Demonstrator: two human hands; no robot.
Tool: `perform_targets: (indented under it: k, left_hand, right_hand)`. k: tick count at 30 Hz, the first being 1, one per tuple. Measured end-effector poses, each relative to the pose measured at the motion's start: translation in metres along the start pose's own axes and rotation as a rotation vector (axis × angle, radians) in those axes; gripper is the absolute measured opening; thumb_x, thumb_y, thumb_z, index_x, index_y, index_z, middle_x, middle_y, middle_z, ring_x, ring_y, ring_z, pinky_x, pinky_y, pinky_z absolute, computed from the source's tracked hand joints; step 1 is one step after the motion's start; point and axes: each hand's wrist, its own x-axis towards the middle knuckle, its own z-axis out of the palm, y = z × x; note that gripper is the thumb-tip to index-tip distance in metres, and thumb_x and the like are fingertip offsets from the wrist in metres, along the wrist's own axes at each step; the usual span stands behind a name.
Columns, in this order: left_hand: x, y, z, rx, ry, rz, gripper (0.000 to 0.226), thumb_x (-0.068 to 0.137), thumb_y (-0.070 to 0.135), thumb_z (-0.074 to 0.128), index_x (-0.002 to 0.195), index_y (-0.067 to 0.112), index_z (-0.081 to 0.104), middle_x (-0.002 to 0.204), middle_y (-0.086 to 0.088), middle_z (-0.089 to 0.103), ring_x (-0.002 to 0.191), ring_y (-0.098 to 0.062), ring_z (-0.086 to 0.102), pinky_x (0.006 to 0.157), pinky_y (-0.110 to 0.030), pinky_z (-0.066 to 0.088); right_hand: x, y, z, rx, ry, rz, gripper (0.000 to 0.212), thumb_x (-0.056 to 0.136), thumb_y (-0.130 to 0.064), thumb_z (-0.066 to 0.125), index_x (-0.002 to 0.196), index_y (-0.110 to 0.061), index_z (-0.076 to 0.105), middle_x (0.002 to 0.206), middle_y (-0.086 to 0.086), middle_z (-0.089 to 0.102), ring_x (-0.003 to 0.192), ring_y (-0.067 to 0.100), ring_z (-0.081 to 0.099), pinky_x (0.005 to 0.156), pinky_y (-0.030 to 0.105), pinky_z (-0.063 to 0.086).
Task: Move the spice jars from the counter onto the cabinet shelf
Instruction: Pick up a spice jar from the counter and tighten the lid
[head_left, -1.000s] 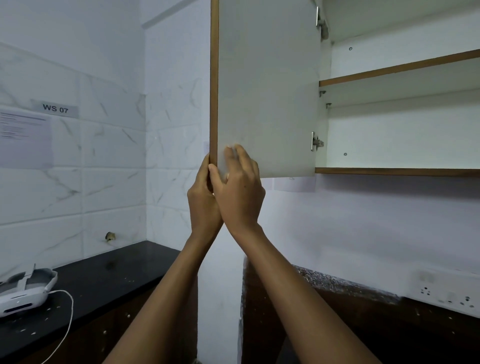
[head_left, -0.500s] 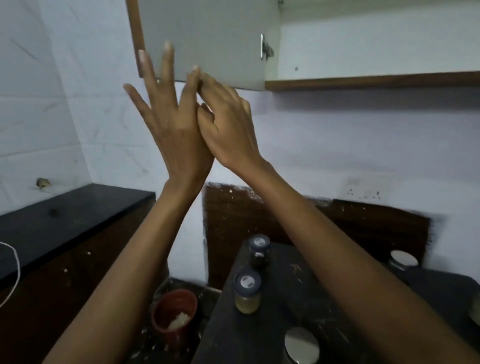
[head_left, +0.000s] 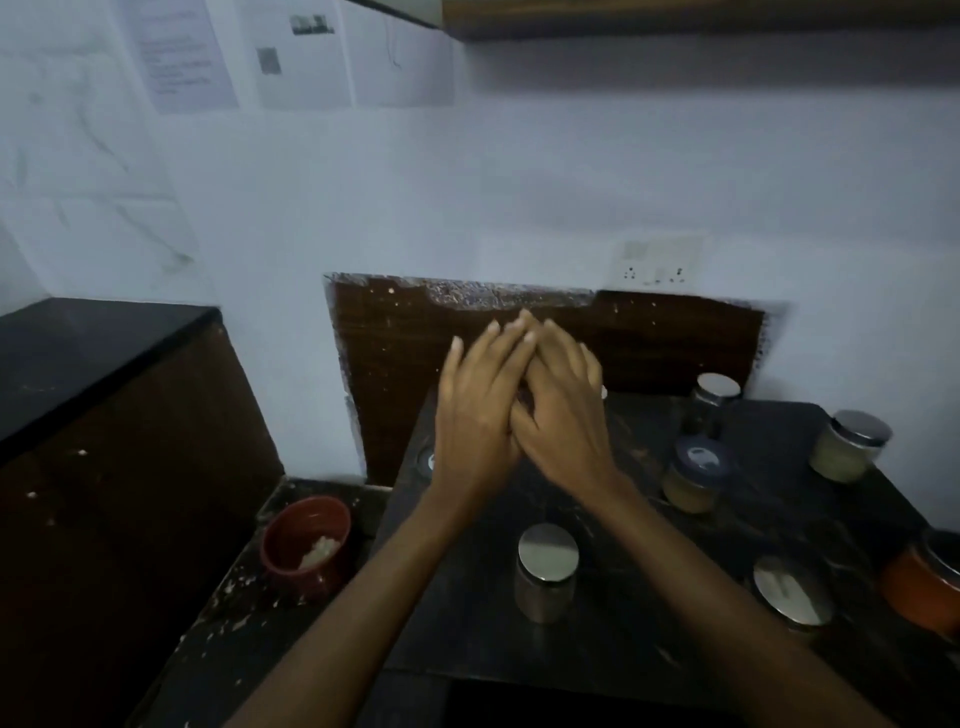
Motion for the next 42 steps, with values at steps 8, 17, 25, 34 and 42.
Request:
perform_targets:
  k: [8,17,25,34,42]
  left_hand:
    - [-0.086,-0.004,0.052,-0.035,-0.324,-0.050,0.051,0.085,0.019,0.059,0.134,0.015,0.046,0.139,-0.002,0.051,0.135,-0.013,0.038,0.114,-0.048,0.026]
    - [-0.134,-0.006,0.070,-0.152,-0.639,-0.320,0.062,0.090,0.038,0.047,0.146,0.020,0.028,0.156,-0.002,0.024,0.142,-0.013,0.024,0.116,-0.037,0.024]
    - [-0.169,-0.016,0.082,-0.408,-1.088,-0.659,0.108,0.075,0.028,0.076,0.151,0.011,0.002,0.158,-0.006,0.012,0.142,-0.019,0.021,0.112,-0.029,0.025]
    - [-0.180,-0.015,0.090,-0.445,-0.797,-0.797,0.063,0.076,0.011,0.074,0.132,0.017,0.048,0.128,0.000,0.057,0.116,-0.005,0.050,0.078,0.003,0.033]
    - [-0.170,-0.016,0.085,-0.564,-0.660,-0.788,0.059,0.070,0.016,0.079,0.116,0.039,0.049,0.108,0.020,0.055,0.102,0.001,0.054,0.086,-0.011,0.041]
  right_hand:
    - [-0.082,0.042,0.040,-0.164,-0.319,0.210,0.075,0.081,-0.054,0.013,0.146,-0.020,0.028,0.157,0.004,0.018,0.144,0.022,0.016,0.114,0.047,0.012]
    - [-0.128,0.068,0.061,-0.193,-0.566,0.336,0.063,0.091,-0.053,0.021,0.148,-0.026,0.018,0.158,0.000,0.009,0.145,0.019,0.008,0.115,0.044,0.009]
    - [-0.161,0.090,0.077,0.082,-0.798,0.512,0.067,0.093,-0.044,0.046,0.149,-0.025,0.014,0.159,-0.002,0.002,0.144,0.020,0.013,0.114,0.040,0.022]
    - [-0.165,0.090,0.095,0.140,-0.690,0.572,0.077,0.082,-0.032,0.067,0.145,-0.022,0.024,0.155,0.003,0.014,0.141,0.022,0.021,0.110,0.035,0.030]
    - [-0.149,0.103,0.083,0.227,-0.556,0.548,0.077,0.070,-0.031,0.077,0.138,-0.021,0.041,0.135,-0.002,0.040,0.123,0.015,0.043,0.097,0.029,0.042]
